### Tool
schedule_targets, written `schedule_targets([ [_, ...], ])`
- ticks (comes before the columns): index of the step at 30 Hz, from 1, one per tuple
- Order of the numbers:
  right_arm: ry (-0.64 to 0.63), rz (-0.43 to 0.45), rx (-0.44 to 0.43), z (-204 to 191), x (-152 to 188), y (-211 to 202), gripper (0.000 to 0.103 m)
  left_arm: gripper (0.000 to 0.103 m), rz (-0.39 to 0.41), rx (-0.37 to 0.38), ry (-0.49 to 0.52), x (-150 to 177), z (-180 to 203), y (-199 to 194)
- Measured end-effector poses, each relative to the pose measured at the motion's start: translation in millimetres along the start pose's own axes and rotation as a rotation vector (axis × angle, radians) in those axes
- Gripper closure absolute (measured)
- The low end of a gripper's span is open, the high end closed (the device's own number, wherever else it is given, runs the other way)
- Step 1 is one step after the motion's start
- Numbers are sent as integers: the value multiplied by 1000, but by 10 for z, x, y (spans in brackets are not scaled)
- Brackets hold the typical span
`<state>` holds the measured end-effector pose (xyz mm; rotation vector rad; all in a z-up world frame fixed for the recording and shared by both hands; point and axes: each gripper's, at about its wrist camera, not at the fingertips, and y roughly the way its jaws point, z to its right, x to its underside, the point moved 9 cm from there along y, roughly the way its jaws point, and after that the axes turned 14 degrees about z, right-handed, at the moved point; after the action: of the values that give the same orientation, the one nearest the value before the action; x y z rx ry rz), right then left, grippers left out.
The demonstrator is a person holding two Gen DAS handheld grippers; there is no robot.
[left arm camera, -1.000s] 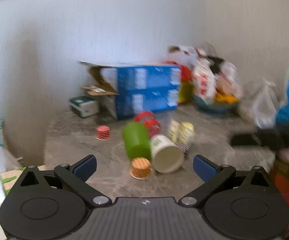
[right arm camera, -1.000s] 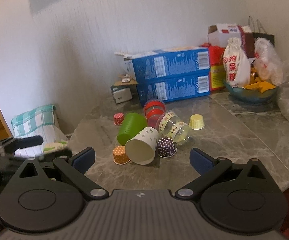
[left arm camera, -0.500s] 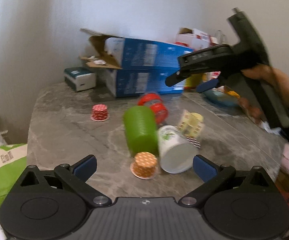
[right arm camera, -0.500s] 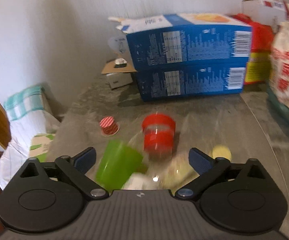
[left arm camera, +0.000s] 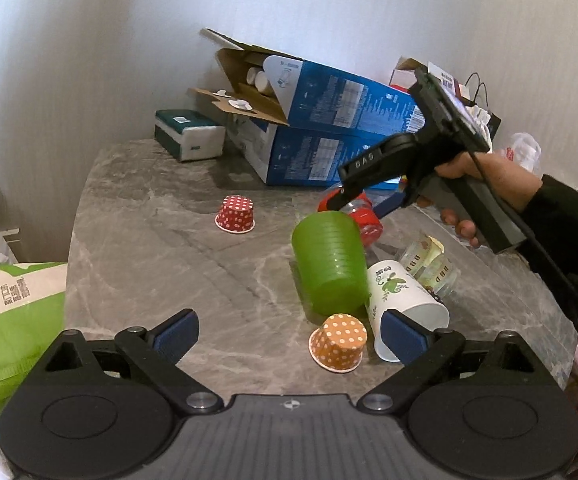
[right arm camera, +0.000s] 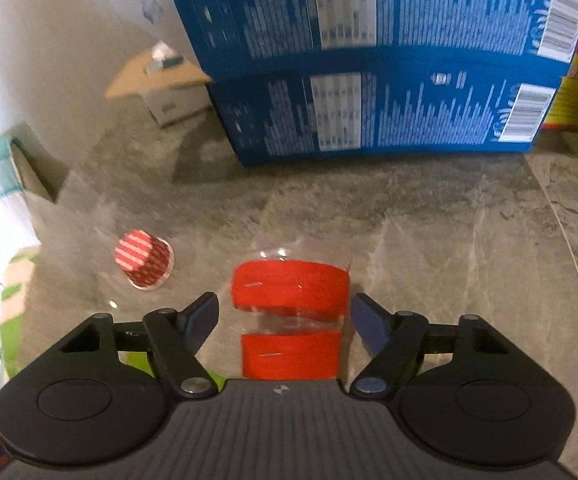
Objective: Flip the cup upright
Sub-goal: 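Close the right tool around the red-banded cup and lift it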
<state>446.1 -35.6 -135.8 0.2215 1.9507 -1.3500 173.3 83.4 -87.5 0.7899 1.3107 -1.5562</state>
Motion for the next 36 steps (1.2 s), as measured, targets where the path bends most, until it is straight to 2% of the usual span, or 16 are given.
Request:
schedule_targets([
  [2,-2,-19,4,7,27,41,29,4,3,-2,-12,-3,-27,-31],
  [8,-6,-43,23,12,36,137,38,4,31,-20,-50,-63,-115,-178],
  [14,22,40,59,58,-87,114,41,4,72,-35,-58,-161,-160,-398],
  [18,34,117,64,-20,-294,-257,41,4,104,-46,-44,-255,-174,-584],
  [23,28,235,51,-297,-319,-1146,41,4,124,-36,-63,-270,-189,-807],
  [26,35,297,24,-481,-76,-1706,41,4,129,-23,-97,-223,-227,-951],
  [30,70,313,-28,-700,487,-2192,40,4,128,-9,-110,-94,-251,-1152],
  [33,128,270,-68,-824,1044,-2238,40,4,104,-7,-115,43,-274,-1232],
  [36,175,182,-85,-920,1542,-2036,40,4,65,-15,-122,175,-308,-1262],
])
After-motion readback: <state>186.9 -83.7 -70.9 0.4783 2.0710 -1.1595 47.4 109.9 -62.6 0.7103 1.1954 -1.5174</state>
